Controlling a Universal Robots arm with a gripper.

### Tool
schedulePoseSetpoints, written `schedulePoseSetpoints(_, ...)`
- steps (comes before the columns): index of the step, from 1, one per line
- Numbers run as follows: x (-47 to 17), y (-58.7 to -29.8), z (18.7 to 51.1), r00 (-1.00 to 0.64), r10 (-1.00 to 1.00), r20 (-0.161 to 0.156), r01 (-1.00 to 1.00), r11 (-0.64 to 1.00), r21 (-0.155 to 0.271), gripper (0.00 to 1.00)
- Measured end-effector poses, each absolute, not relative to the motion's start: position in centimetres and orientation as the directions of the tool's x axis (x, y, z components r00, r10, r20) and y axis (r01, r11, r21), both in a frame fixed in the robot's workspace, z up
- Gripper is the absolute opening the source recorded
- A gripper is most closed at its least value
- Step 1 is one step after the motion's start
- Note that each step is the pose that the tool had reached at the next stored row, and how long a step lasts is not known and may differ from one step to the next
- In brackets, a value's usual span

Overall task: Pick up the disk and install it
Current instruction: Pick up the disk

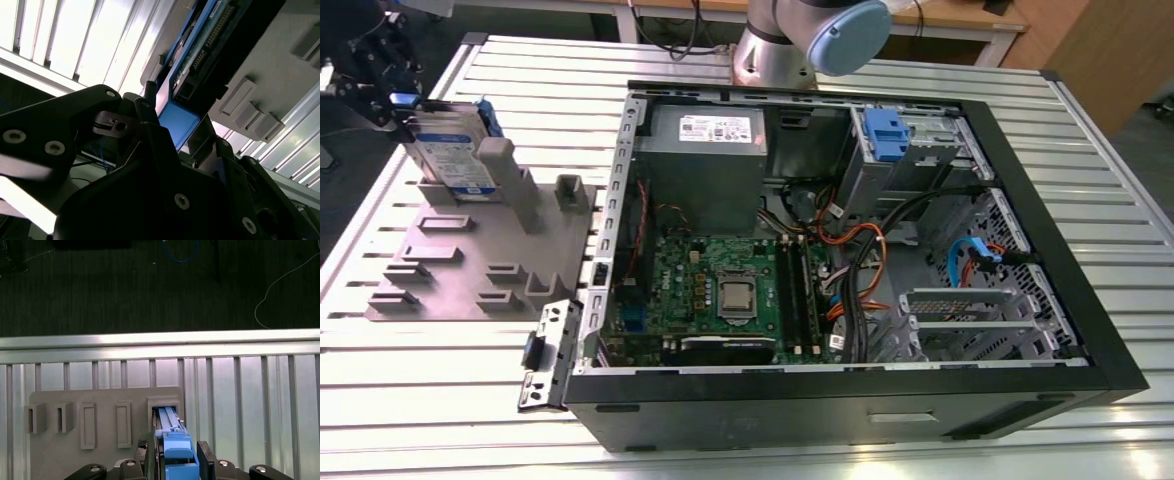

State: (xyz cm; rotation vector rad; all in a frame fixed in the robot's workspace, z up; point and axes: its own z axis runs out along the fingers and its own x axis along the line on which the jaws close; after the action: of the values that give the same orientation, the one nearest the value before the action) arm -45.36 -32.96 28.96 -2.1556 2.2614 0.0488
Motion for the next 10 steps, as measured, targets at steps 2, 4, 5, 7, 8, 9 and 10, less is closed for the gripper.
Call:
schedulePoseSetpoints(2,-45.36,-32.96,28.96,-0.048,-0.998,-0.034,-0.999,0.048,0.011,0.51)
schedulePoseSetpoints(4,-45.36,-32.96,28.96,-0.048,-0.998,-0.034,-0.999,0.048,0.011,0.49)
schedulePoseSetpoints(5,-45.36,-32.96,28.95,-0.048,-0.998,-0.034,-0.999,0.048,0.011,0.49)
schedulePoseSetpoints(7,-45.36,-32.96,28.95,-0.048,-0.998,-0.034,-0.999,0.048,0.011,0.42)
schedulePoseSetpoints(8,-45.36,-32.96,28.95,-0.048,-0.998,-0.034,-0.999,0.048,0.011,0.42)
schedulePoseSetpoints(9,-45.36,-32.96,28.95,-0.048,-0.998,-0.034,-0.999,0.048,0.011,0.42)
schedulePoseSetpoints(10,-45.36,-32.96,28.95,-0.048,-0.998,-0.034,-0.999,0.048,0.011,0.42)
